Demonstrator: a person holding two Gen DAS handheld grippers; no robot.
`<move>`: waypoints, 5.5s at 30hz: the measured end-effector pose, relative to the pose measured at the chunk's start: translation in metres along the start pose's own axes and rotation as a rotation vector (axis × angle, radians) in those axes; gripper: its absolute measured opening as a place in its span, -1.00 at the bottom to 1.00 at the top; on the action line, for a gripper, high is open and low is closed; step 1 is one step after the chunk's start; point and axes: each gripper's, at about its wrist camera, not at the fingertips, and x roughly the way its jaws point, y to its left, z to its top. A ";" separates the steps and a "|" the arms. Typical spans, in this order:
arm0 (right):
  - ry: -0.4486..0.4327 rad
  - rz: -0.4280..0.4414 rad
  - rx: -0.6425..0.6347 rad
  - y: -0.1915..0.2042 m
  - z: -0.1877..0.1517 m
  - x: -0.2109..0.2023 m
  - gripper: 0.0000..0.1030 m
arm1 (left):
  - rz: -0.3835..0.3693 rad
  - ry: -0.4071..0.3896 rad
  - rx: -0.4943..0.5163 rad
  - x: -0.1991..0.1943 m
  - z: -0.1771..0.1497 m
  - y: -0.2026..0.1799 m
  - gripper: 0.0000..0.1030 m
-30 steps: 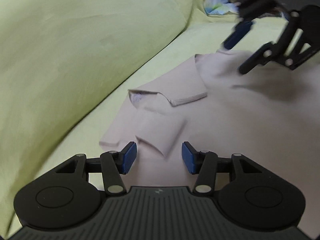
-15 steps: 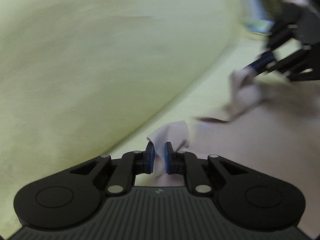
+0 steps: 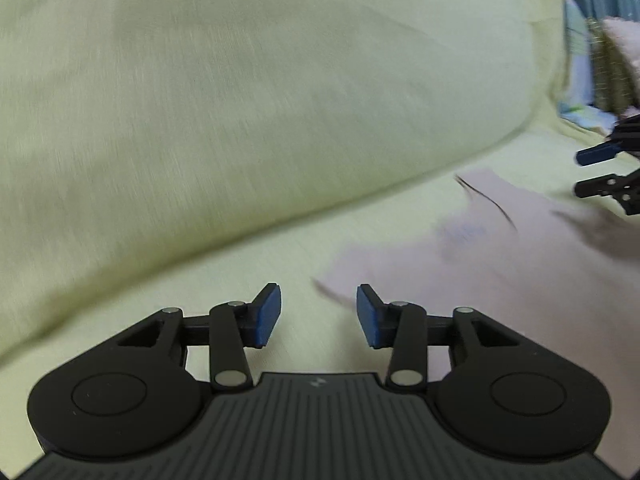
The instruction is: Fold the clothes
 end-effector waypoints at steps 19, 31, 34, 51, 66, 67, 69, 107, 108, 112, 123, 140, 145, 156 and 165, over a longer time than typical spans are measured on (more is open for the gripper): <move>-0.018 0.162 0.070 0.041 0.031 0.023 -0.07 | -0.317 -0.044 -0.170 0.048 0.004 0.036 -0.06; 0.002 0.152 0.059 0.040 0.020 0.011 0.11 | -0.243 -0.024 -0.319 0.095 0.033 0.059 -0.01; 0.004 0.147 0.062 0.040 0.018 0.015 0.15 | -0.235 -0.010 -0.276 0.103 0.041 0.057 -0.01; 0.040 0.129 0.105 0.032 0.006 0.024 0.22 | -0.002 -0.057 0.036 0.096 0.044 0.055 0.10; 0.086 0.147 0.149 0.017 -0.002 -0.001 0.37 | -0.034 -0.031 -0.032 0.037 0.035 0.071 0.10; 0.086 0.148 0.160 0.015 -0.004 -0.001 0.37 | -0.079 -0.044 -0.035 0.035 0.037 0.064 0.10; 0.081 0.146 0.178 0.011 -0.004 0.002 0.37 | -0.163 -0.066 -0.032 0.031 0.040 0.049 0.10; 0.109 -0.029 0.177 -0.002 -0.038 -0.043 0.35 | 0.021 0.001 -0.124 -0.041 -0.048 0.032 0.20; 0.100 -0.021 0.167 0.004 -0.034 -0.049 0.35 | 0.014 -0.012 -0.179 -0.047 -0.053 0.041 0.20; 0.046 0.067 0.075 0.066 -0.018 -0.079 0.35 | -0.122 0.014 -0.277 -0.057 -0.064 0.060 0.19; 0.058 0.230 0.009 0.214 0.002 -0.113 0.35 | -0.473 0.078 -0.434 -0.029 -0.068 0.071 -0.80; 0.162 0.297 -0.129 0.324 -0.027 -0.179 0.16 | -0.371 -0.006 -0.443 -0.038 -0.055 0.082 -1.00; 0.191 0.270 -0.140 0.337 -0.032 -0.185 0.07 | -0.380 0.020 -0.442 -0.040 -0.063 0.077 -1.00; 0.294 0.223 -0.018 0.314 -0.049 -0.181 -0.84 | -0.427 0.084 -0.433 -0.035 -0.075 0.069 -0.98; 0.296 0.235 -0.038 0.314 -0.056 -0.181 -0.96 | -0.456 0.079 -0.479 -0.028 -0.075 0.068 -0.61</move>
